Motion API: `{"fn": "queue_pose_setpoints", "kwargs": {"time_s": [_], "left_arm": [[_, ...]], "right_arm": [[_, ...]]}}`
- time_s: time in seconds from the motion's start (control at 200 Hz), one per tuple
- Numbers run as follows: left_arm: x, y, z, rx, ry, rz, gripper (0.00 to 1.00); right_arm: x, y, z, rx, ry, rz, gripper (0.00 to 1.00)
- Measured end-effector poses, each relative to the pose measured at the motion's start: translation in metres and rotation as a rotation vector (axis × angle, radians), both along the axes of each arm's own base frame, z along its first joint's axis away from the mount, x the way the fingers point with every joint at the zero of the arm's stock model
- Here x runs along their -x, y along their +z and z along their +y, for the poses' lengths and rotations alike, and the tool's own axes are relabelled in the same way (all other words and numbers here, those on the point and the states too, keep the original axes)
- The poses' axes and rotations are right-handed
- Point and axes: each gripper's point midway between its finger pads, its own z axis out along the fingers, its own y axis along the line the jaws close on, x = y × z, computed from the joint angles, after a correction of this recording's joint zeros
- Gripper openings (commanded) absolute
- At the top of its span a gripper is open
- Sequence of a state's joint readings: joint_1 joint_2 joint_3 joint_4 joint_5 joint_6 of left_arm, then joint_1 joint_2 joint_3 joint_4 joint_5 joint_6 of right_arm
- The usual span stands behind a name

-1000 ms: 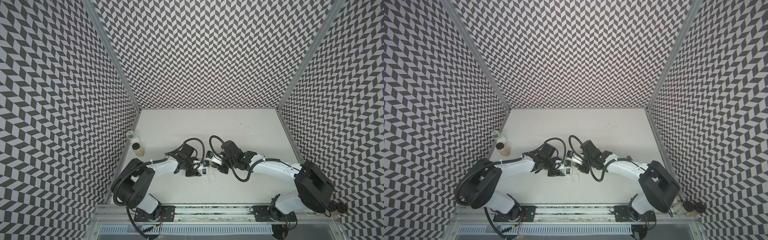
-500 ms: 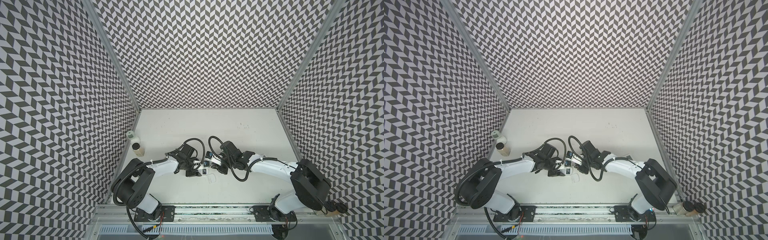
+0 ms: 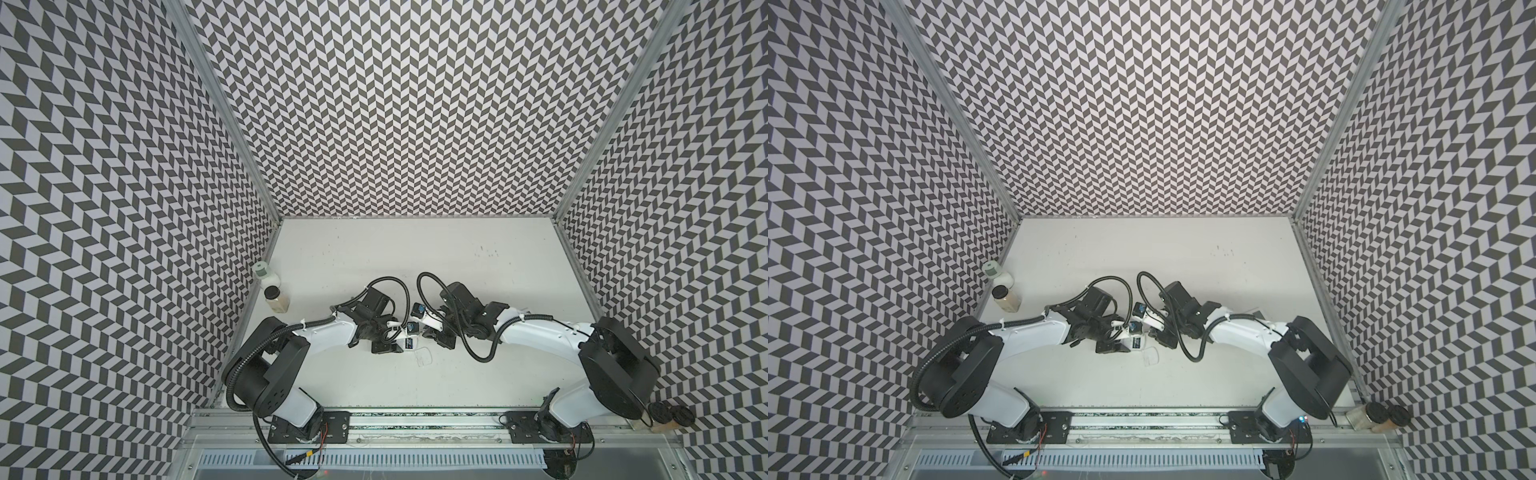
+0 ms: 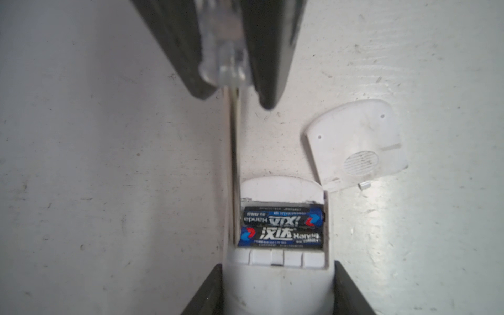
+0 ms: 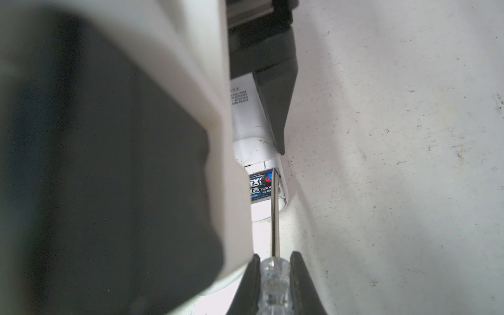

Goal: Unload the batteries from the remote control

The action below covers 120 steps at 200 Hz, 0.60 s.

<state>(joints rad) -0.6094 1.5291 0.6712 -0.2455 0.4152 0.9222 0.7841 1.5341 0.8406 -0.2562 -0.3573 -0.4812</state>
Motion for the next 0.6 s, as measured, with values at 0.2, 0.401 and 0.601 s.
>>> {"fn": "queue_pose_setpoints", "kwargs": {"time_s": [0.2,0.401,0.601], "left_arm": [[0.000,0.000,0.000,0.000,-0.001,0.000,0.35],[0.000,0.000,0.000,0.000,-0.001,0.000,0.36],[0.000,0.000,0.000,0.000,-0.001,0.000,0.36]], "right_arm": [[0.009,0.004,0.002,-0.032,0.022,0.050,0.00],[0.003,0.012,-0.002,-0.050,-0.010,0.046,0.00],[-0.006,0.005,-0.006,-0.013,-0.043,0.046,0.00]]}}
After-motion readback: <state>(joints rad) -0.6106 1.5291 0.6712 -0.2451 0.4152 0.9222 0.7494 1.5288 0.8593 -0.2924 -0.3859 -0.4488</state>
